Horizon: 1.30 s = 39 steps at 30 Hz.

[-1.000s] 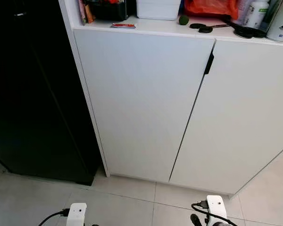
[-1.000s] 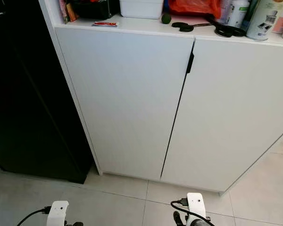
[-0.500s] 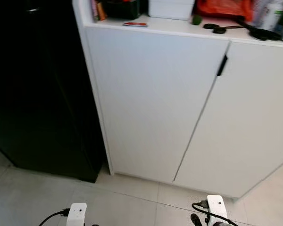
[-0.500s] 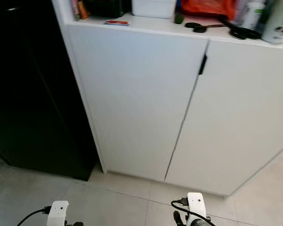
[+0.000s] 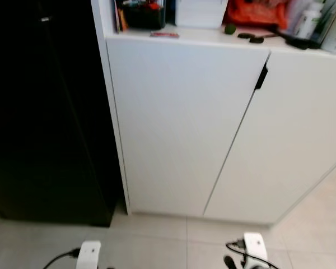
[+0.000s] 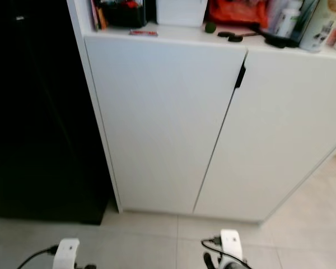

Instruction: Restocking fridge

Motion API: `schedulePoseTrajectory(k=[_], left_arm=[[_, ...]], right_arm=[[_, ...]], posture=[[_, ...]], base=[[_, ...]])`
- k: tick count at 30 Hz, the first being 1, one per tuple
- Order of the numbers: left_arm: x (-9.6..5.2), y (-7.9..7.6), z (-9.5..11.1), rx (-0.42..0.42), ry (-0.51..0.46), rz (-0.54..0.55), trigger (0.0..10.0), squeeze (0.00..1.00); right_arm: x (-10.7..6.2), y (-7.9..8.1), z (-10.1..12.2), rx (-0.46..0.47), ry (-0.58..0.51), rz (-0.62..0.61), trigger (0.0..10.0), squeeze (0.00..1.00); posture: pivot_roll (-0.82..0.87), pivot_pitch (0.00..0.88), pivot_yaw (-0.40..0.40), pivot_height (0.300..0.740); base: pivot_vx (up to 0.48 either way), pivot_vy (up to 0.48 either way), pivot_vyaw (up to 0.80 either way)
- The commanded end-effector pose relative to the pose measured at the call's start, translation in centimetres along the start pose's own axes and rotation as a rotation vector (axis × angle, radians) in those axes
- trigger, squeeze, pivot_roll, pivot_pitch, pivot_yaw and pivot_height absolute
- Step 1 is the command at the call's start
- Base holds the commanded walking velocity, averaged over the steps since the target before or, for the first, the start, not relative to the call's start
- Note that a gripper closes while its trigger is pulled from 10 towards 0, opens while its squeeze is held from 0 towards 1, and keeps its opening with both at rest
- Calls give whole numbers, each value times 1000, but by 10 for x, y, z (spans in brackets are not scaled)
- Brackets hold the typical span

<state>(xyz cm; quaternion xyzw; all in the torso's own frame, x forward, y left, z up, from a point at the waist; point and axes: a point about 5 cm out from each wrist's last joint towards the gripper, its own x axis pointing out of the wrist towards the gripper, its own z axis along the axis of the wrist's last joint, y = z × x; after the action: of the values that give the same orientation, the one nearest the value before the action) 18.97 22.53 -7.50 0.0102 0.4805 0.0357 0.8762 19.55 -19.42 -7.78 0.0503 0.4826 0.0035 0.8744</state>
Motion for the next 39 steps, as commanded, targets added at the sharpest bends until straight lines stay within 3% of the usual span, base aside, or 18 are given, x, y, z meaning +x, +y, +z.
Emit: schedulePoseTrajectory(k=[1,39], left_arm=[[1,-5,-1,-14,12,-13,10000,0],[1,-6,1,-46,12,-9,10000,0]], right_arm=[[-1,-6,1,3,3,-19,10000,0],[-1,-9,4,-17,17,-35,10000,0]], posture=[[38,0,-47,740],[57,0,-55,740]], base=[[0,375,0],[0,373,0]])
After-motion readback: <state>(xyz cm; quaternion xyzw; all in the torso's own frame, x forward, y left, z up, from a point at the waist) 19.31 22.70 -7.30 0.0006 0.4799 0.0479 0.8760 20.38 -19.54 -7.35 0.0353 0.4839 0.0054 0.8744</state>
